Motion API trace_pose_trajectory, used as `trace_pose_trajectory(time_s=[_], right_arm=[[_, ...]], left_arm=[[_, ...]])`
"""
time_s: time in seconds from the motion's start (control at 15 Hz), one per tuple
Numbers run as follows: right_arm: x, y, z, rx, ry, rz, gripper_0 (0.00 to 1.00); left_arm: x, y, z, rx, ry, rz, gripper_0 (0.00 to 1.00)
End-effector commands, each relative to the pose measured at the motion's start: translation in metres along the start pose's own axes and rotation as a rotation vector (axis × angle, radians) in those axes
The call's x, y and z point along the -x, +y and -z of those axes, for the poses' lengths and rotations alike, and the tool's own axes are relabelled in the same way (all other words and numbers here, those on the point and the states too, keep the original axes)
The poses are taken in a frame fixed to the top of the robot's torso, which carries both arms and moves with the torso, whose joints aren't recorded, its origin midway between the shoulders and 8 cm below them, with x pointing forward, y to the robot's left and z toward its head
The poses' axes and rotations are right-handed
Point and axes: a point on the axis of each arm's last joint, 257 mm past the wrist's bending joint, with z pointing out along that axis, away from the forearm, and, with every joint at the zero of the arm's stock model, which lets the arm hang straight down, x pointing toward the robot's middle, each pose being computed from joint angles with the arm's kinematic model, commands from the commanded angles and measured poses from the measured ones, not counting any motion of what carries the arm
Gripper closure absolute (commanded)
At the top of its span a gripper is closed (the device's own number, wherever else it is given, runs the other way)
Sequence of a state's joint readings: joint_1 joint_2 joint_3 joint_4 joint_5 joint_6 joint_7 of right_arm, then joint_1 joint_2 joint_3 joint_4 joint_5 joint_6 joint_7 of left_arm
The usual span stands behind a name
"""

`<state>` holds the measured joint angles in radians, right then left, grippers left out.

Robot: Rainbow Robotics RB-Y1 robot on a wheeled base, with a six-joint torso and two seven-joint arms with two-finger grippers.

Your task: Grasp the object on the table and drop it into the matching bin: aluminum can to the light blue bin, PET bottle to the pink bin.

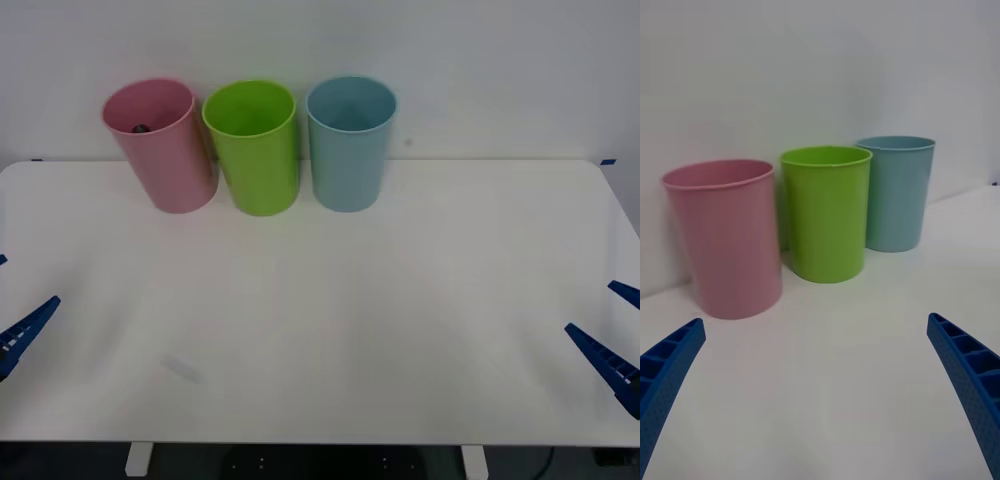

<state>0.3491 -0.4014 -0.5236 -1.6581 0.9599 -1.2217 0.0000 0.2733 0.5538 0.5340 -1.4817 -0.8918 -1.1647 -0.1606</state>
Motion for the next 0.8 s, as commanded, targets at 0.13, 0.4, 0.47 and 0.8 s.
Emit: trace_pose_trajectory(time_s=[0.13,0.4,0.47,0.8], right_arm=[[0.0,0.0,0.0,0.0,0.0,0.0,0.0],[0.0,0.0,0.0,0.0,0.0,0.0,0.0],[0.0,0.0,0.0,0.0,0.0,0.0,0.0],[0.0,0.0,0.0,0.0,0.0,0.0,0.0]], left_arm=[[-0.007,-0.009,0.022,-0.011,0.017,0.028,0.0],[-0.011,-0.011,0.03,-0.006,0.032,0.035,0.0],[-0.013,-0.012,0.03,-0.008,0.036,0.036,0.0],[-0.02,-0.014,0.028,-0.017,0.059,0.031,0.0]])
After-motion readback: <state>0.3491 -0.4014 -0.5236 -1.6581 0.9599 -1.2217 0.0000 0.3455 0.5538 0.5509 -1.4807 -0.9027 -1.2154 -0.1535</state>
